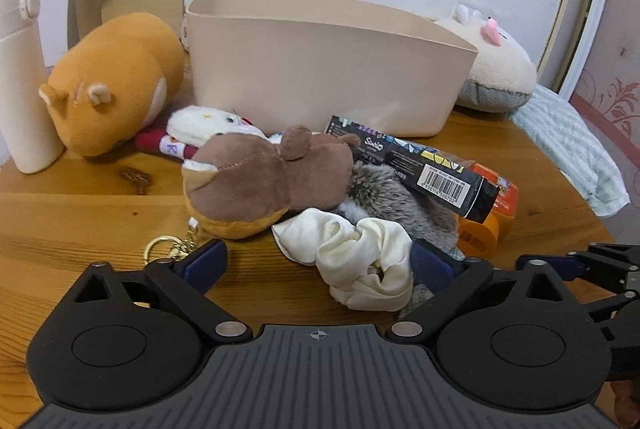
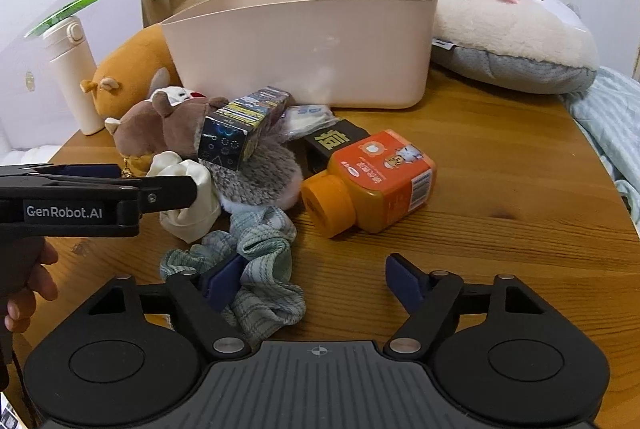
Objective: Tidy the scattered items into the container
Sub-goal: 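Grasp the cream scrunchie with the left tool while the right tool grasps the plaid scrunchie, then carry both scrunchies over the beige basket and open both tools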
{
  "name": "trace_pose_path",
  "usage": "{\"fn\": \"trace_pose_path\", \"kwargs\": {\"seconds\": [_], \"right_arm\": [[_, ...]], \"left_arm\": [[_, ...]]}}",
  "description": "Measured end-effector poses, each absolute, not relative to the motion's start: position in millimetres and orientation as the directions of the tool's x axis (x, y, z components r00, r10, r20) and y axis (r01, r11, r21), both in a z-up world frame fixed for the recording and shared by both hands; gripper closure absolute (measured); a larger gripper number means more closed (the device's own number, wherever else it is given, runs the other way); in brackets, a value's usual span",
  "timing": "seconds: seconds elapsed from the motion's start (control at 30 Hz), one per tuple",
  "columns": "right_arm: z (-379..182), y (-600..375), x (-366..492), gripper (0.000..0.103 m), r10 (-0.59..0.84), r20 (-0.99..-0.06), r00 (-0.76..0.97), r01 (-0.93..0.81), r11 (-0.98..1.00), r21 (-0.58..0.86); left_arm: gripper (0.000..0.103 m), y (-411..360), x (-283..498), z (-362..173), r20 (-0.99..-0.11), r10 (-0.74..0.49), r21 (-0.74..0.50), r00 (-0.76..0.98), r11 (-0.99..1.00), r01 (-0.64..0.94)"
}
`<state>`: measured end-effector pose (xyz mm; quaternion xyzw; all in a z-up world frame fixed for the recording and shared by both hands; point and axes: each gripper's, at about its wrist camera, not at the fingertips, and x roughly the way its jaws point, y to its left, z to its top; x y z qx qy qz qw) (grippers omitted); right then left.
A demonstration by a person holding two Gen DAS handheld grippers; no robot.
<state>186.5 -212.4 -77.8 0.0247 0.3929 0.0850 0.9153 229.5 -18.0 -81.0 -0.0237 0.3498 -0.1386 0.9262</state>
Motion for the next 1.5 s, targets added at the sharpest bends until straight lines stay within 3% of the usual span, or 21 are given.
{"fn": "trace_pose_path", "kwargs": {"seconds": [0.07, 0.2, 0.3, 0.43, 0.67, 1.1, 1.5], "right_arm": [[-79, -212, 188, 0.033, 0.187, -0.719, 0.669, -0.147, 0.982, 0.119], [-80, -210, 189, 0.045, 0.196, -0.722, 0.664, -0.161, 0.980, 0.118], [-80, -210, 190, 0.058, 0.199, -0.721, 0.664, -0.169, 0.979, 0.115], [-81, -208, 189, 0.074, 0.184, -0.724, 0.665, -0.176, 0.981, 0.087], [-81, -206, 186, 0.086, 0.190, -0.726, 0.660, -0.186, 0.979, 0.087], [-57, -209, 168, 0.088, 0.187, -0.699, 0.691, -0.180, 0.980, 0.083], [13, -223, 152, 0.088, 0.106, -0.573, 0.813, -0.139, 0.990, -0.014]], "left_arm": [[0.027, -19, 233, -84, -0.658, -0.290, -0.158, 0.695, 0.956, 0.249], [0.031, -22, 238, -88, -0.675, -0.299, -0.173, 0.674, 0.953, 0.250], [0.042, -22, 240, -90, -0.680, -0.305, -0.177, 0.667, 0.951, 0.254], [0.065, -25, 240, -90, -0.682, -0.320, -0.178, 0.658, 0.945, 0.275], [0.085, -24, 235, -91, -0.683, -0.333, -0.186, 0.650, 0.940, 0.286], [0.088, -15, 210, -63, -0.636, -0.344, -0.185, 0.691, 0.937, 0.296], [0.088, 2, 188, -9, -0.536, -0.332, -0.166, 0.776, 0.943, 0.288]]}}
